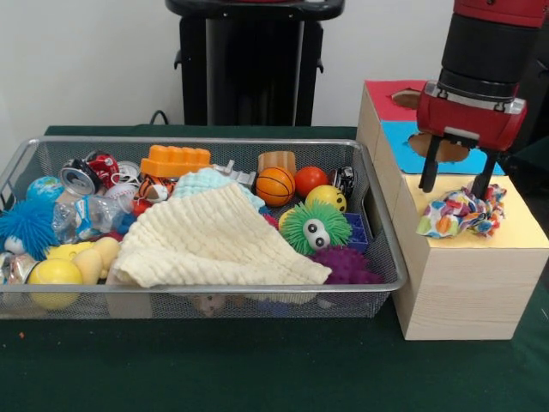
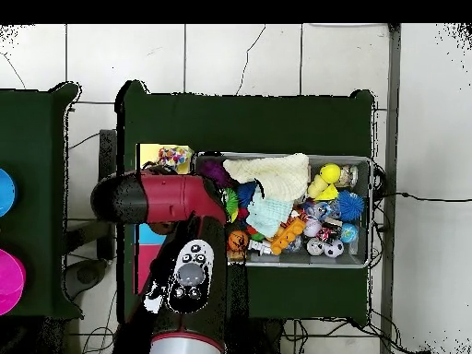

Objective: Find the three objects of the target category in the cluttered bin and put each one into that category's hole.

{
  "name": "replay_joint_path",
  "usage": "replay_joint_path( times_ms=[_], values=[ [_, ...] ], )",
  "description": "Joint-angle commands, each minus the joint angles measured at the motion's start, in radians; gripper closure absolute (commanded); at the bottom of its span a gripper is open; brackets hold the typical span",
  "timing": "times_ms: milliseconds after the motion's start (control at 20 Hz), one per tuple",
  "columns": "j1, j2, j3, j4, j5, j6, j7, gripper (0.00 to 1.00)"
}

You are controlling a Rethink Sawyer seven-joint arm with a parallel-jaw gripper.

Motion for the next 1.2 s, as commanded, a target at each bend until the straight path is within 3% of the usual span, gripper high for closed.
replay_joint_path(
  times_ms=[50, 350, 600, 650, 1200],
  values=[
    [-0.036, -0.045, 0.073, 0.13, 0.034, 0.019, 0.116, 0.0],
    [-0.008, -0.135, 0.038, 0.203, 0.022, 0.055, 0.123, 0.0],
    [-0.003, -0.152, 0.041, 0.216, 0.024, 0.038, 0.133, 0.0],
    [0.004, -0.152, 0.045, 0.222, 0.029, 0.026, 0.146, 1.0],
    [0.025, -0.165, 0.024, 0.232, 0.024, -0.037, 0.176, 1.0]
  ],
)
